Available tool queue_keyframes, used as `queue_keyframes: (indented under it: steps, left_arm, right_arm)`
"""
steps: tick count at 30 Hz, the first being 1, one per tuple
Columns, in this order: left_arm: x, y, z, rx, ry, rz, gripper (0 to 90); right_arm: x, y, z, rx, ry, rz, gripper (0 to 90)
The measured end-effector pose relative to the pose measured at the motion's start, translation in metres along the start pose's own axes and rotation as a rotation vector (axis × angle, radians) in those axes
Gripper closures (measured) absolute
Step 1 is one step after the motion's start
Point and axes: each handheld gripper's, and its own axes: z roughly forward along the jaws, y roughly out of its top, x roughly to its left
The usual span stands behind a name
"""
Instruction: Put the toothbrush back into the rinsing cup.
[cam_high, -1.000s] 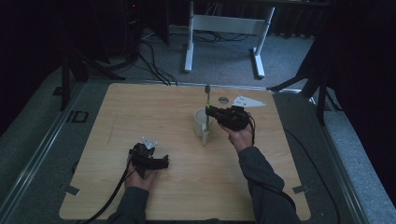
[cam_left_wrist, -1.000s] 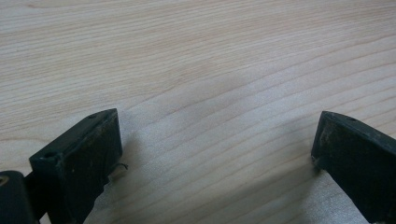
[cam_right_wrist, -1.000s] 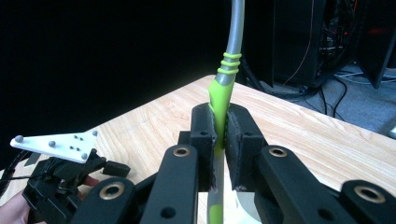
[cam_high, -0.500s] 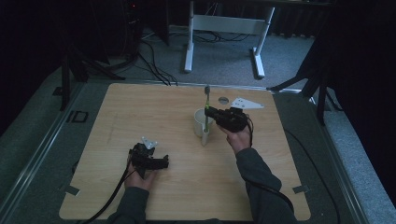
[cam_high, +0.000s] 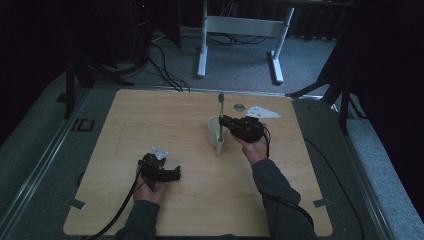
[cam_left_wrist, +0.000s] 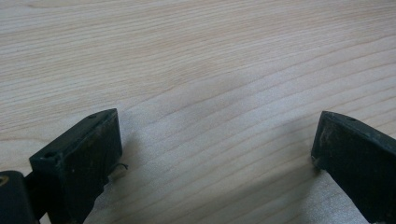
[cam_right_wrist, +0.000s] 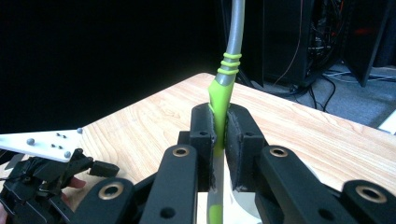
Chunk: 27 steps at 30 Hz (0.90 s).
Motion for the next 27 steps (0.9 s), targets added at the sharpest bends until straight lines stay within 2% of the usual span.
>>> queue_keyframes:
  steps: [9, 21, 22, 24, 25, 26, 27]
  left_arm:
    - [0.000, 0.000, 0.000, 0.000, 0.000, 0.000, 2.0]
    - [0.000, 0.000, 0.000, -0.001, 0.000, -0.001, 1.9]
    - [0.000, 0.000, 0.000, 0.001, 0.000, 0.000, 2.0]
    - [0.000, 0.000, 0.000, 0.000, 0.000, 0.000, 2.0]
    - [0.000, 0.000, 0.000, 0.000, -0.001, 0.001, 1.9]
    - [0.000, 0.000, 0.000, 0.000, -0.001, 0.001, 2.0]
    - [0.000, 0.000, 0.000, 0.000, -0.001, 0.002, 2.0]
  right_arm:
    - [0.000, -0.003, 0.001, 0.014, 0.002, -0.003, 81.3]
    - [-0.002, -0.008, 0.001, 0.060, 0.021, 0.006, 80.6]
    - [-0.003, -0.009, 0.000, 0.077, 0.047, 0.020, 66.5]
    - [-0.003, -0.010, 0.001, 0.106, 0.067, 0.021, 46.4]
    - [-0.002, -0.011, 0.002, 0.130, 0.065, 0.013, 42.2]
    - [-0.002, -0.011, 0.002, 0.130, 0.065, 0.013, 42.2]
    - [-0.001, -0.014, 0.001, 0.169, 0.058, -0.001, 37.4]
